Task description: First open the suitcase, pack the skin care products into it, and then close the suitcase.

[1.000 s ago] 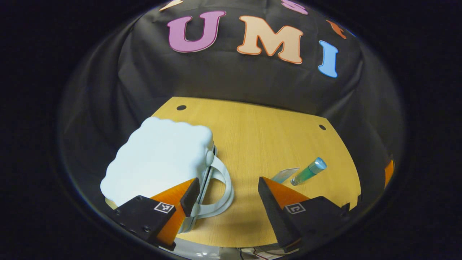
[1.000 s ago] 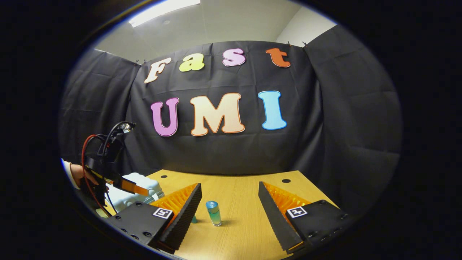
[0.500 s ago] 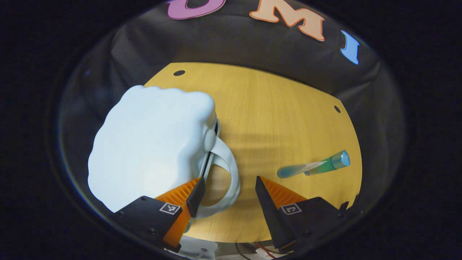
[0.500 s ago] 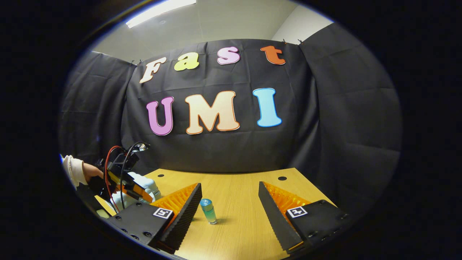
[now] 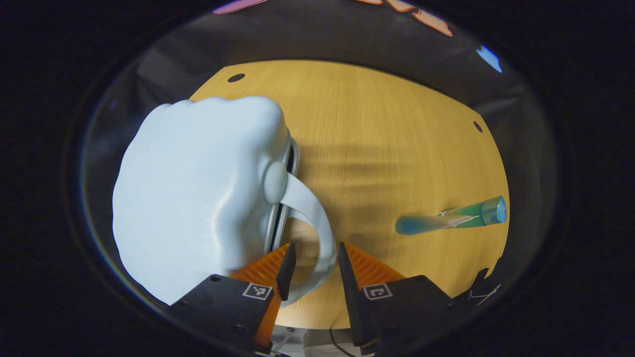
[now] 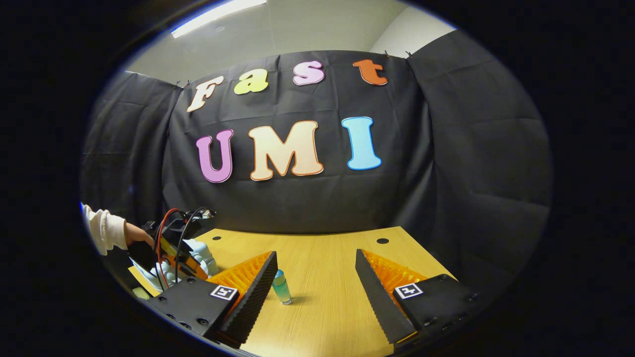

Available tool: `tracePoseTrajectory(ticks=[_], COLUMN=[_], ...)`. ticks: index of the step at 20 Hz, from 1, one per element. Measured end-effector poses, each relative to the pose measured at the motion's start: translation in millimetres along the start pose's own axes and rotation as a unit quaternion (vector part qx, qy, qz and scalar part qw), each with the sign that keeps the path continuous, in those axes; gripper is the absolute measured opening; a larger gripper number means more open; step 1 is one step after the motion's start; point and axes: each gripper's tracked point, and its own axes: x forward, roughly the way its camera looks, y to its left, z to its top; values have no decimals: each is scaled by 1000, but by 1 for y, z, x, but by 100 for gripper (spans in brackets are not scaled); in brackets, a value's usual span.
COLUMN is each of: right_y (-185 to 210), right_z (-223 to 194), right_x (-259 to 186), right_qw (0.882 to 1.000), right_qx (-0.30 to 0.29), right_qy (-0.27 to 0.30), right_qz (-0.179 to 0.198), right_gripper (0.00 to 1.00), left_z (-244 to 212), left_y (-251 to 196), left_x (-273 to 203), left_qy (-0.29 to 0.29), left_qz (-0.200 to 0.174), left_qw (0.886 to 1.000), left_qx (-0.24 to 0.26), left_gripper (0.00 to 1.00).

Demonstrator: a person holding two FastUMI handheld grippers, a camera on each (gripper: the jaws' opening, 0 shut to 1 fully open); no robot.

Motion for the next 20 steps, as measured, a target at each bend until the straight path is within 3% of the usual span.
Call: tracePoseTrajectory(ticks=[4,5,8,15,20], right_y=[-4,-5,-7,-11,-13], right_z=[-4,-4,-7,-12,-16], right_x=[-1,-1,-1,-4,-7], right_qw=[1000,1000,1000,1000,1000], right_qx=[2,2,1,-1,-3], right_qy=[3,5,7,12,16], right_qz=[-5,-6,-7,-14,-18], right_gripper=[99,99,99,99,99], left_z=[-8,-12,-17,-16,-9], left_y=[1,-1,-4,-9,-16], left_x=[10,12,17,14,6], left_qy=[11,16,29,28,11], left_qz=[-1,-5,-11,-9,-14], left_qw=[1000,1000,999,998,997], left_qx=[-8,-11,-15,48,70], left_gripper=[46,39,31,7,0])
